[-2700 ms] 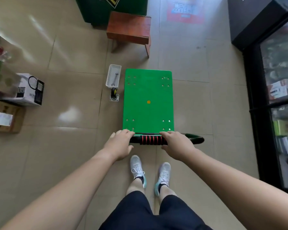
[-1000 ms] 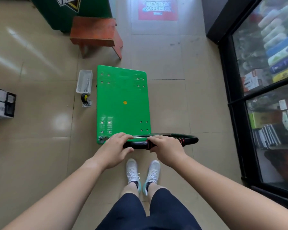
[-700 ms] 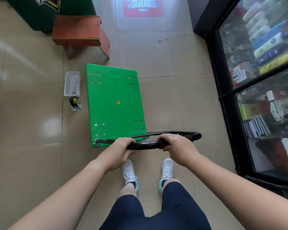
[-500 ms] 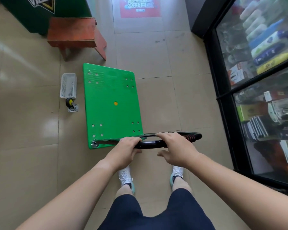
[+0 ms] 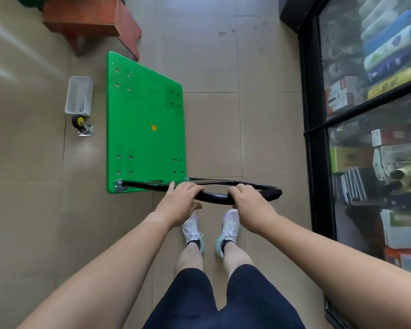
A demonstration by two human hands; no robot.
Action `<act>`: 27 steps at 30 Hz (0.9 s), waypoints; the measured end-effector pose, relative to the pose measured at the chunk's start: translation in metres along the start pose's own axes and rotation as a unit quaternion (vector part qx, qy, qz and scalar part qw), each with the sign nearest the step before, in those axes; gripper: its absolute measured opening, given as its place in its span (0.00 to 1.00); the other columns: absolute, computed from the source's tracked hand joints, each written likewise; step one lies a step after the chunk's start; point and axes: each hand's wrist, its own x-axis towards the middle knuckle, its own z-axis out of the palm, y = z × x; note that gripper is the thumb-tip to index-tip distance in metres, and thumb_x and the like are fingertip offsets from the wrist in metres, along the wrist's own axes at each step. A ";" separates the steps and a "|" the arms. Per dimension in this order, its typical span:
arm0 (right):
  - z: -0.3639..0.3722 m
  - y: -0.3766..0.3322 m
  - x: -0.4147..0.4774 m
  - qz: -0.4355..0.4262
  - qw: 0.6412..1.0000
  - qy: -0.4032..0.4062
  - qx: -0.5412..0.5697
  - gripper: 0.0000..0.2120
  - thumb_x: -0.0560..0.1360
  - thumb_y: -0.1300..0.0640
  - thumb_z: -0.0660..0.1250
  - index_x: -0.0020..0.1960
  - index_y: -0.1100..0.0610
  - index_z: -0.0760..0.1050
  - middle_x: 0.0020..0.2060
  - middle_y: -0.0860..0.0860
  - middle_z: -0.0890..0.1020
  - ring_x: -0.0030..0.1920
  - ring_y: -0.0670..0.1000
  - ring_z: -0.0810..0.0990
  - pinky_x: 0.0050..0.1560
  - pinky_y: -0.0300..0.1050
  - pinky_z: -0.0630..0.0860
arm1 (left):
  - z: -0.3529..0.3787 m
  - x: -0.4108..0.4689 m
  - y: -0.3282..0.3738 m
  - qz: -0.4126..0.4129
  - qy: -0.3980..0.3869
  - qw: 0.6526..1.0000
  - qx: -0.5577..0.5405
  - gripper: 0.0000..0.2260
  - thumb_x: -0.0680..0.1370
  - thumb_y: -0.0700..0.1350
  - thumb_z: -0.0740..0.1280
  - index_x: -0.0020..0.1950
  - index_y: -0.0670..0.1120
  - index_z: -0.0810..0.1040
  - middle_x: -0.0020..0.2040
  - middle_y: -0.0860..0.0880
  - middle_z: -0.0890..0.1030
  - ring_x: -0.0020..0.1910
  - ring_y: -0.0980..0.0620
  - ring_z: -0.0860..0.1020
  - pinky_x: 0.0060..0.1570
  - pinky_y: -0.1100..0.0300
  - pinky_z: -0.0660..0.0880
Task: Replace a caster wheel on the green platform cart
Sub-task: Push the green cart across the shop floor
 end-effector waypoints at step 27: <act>0.058 0.201 0.051 -0.019 0.998 0.043 0.050 0.14 0.78 0.53 0.68 0.64 0.49 0.74 0.47 0.52 0.79 0.50 0.57 0.77 0.42 0.48 0.69 | 0.097 0.153 0.102 0.081 0.056 0.991 -0.092 0.15 0.76 0.47 0.75 0.61 0.46 0.82 0.52 0.47 0.83 0.52 0.41 0.80 0.55 0.47 0.75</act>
